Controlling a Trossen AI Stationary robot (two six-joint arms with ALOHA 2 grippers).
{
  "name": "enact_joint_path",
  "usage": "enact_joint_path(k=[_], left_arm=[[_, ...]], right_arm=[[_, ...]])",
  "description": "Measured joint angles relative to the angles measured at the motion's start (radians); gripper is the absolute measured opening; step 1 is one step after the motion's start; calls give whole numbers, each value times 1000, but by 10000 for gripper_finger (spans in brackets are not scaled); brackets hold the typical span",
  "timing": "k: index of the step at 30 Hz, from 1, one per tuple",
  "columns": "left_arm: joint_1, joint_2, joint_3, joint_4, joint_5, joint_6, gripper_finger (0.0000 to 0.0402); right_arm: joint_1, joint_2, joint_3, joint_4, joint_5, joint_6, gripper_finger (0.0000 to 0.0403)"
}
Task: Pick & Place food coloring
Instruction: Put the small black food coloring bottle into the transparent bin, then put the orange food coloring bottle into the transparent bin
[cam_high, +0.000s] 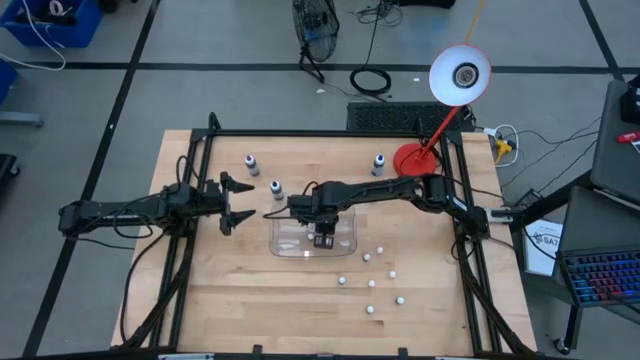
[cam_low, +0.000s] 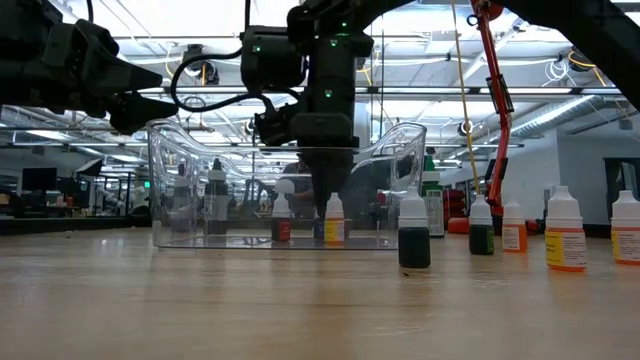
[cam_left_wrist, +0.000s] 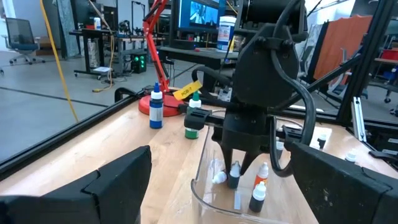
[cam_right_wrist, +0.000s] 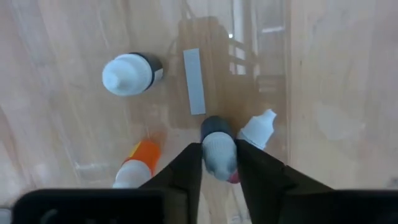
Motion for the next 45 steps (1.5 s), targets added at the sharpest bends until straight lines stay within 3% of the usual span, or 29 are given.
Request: enact_joint_path(k=[5, 13, 19, 28, 33, 45], left_arm=[[0, 0, 0, 0, 0, 0, 379], [0, 0, 0, 0, 0, 0, 379], [0, 0, 0, 0, 0, 0, 379], [0, 0, 0, 0, 0, 0, 379], [0, 0, 0, 0, 0, 0, 379], [0, 0, 0, 0, 0, 0, 379]], right_arm=[[1, -3, -1, 0, 1, 4, 129], [2, -62, 5, -9, 3, 51, 132], [27, -159, 6, -121, 3, 189, 129], [166, -267, 6, -454, 7, 541, 129], [262, -285, -10, -451, 74, 619, 130], [331, -287, -264, -419, 143, 594, 130]])
